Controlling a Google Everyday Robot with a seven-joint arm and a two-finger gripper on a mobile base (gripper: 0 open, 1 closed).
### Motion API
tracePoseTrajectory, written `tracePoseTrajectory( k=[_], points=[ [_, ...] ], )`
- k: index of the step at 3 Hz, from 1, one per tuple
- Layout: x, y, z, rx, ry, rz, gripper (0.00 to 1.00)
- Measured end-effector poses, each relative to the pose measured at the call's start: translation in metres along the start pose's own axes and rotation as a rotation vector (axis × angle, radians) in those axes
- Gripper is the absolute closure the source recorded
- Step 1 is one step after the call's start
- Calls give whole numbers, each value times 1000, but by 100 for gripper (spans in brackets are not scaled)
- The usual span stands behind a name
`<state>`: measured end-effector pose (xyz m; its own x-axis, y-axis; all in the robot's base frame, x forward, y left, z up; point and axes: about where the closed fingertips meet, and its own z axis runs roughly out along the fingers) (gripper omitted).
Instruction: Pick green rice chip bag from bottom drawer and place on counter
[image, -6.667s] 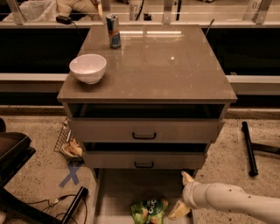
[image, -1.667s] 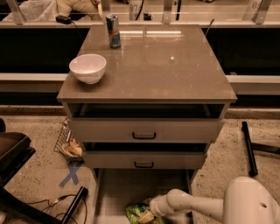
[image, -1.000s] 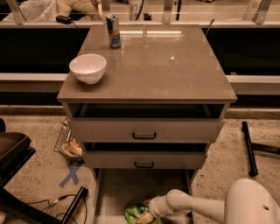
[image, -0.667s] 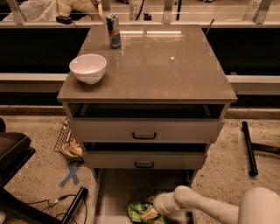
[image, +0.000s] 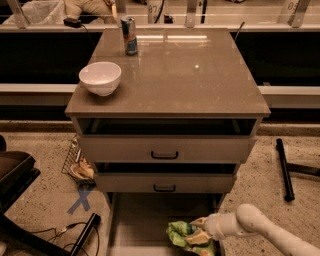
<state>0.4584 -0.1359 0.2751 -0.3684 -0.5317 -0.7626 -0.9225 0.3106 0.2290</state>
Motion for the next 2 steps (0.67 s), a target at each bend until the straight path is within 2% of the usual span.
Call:
tracePoseTrajectory(
  k=[1, 2],
  points=[
    [-23, -1, -65, -10, 16, 28, 100],
    [-57, 0, -120, 9, 39, 34, 100]
  ],
)
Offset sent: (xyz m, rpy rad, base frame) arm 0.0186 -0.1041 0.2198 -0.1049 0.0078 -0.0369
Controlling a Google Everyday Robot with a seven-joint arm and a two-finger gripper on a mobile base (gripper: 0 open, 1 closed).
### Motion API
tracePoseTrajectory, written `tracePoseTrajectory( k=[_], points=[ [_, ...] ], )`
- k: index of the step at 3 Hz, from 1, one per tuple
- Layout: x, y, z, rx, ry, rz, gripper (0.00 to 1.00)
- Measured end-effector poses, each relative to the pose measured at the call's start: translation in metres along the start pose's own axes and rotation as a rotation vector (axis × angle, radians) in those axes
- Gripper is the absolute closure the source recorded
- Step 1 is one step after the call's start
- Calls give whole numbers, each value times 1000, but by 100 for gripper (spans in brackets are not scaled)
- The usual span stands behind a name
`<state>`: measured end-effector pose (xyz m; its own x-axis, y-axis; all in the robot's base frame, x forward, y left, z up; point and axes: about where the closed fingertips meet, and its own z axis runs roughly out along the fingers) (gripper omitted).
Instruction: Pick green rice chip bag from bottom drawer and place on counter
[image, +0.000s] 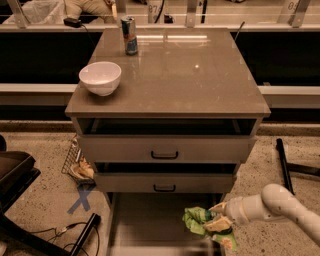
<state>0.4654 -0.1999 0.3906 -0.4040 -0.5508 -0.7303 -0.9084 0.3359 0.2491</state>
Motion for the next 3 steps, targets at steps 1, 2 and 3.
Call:
tracePoseTrajectory(
  k=[1, 2, 3],
  points=[
    [-46, 14, -61, 22, 24, -22, 100],
    [-66, 29, -82, 15, 16, -81, 100],
    [-67, 30, -84, 15, 17, -86, 100]
  ],
)
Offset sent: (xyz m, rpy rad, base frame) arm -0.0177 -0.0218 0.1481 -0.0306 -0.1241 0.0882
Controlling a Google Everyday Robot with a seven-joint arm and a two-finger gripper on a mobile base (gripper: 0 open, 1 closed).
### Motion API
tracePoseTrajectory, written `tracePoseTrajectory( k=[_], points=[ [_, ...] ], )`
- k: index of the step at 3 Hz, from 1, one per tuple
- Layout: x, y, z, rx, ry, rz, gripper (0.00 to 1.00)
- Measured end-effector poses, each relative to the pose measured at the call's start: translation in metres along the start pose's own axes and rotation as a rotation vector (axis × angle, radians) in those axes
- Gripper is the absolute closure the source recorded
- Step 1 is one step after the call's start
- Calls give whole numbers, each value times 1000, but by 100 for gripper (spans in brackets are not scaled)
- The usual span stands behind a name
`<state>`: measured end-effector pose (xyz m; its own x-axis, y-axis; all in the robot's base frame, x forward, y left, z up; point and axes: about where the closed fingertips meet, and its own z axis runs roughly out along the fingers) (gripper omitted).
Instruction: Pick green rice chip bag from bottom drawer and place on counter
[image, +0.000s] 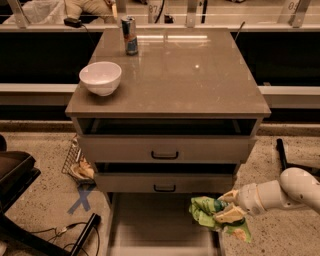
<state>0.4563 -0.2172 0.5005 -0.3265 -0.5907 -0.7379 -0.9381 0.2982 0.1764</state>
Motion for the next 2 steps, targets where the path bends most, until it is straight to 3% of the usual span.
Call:
tracePoseTrajectory(
  k=[1, 2],
  points=[
    [-15, 3, -12, 28, -4, 13, 100],
    [-56, 11, -49, 84, -24, 46, 100]
  ],
)
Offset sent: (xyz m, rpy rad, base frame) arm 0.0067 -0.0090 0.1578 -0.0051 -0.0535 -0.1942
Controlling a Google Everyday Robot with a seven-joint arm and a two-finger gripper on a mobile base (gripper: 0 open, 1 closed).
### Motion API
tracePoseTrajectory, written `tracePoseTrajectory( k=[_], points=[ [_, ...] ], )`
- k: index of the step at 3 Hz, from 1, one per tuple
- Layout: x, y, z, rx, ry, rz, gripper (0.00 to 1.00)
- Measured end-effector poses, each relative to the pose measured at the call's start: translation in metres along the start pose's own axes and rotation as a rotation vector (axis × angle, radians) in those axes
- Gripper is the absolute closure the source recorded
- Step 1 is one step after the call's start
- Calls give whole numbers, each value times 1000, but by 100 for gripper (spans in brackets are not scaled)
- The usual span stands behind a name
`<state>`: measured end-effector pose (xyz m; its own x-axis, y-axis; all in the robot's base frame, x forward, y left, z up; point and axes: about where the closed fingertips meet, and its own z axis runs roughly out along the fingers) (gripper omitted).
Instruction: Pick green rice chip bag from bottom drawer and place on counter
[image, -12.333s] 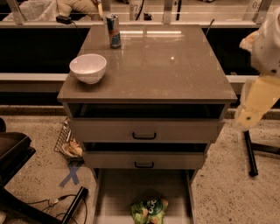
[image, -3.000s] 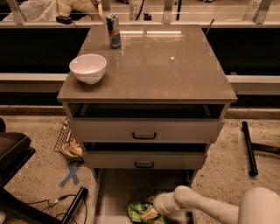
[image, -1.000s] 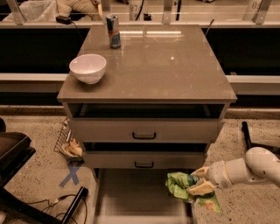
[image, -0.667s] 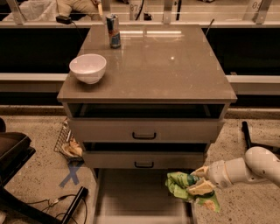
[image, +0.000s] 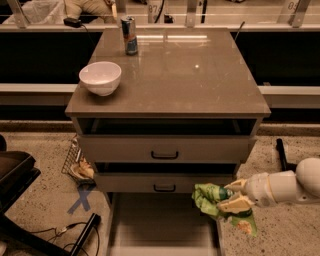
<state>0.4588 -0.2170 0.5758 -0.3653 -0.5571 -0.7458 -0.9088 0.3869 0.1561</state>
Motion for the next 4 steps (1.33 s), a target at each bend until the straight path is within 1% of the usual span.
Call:
tracePoseTrajectory(
  k=[1, 2, 3, 4],
  points=[
    [-70, 6, -72, 84, -48, 36, 100],
    [-110, 7, -115, 141, -85, 50, 100],
    [-168, 5, -159, 231, -125, 22, 100],
    [-168, 4, -159, 230, -129, 25, 100]
  ],
)
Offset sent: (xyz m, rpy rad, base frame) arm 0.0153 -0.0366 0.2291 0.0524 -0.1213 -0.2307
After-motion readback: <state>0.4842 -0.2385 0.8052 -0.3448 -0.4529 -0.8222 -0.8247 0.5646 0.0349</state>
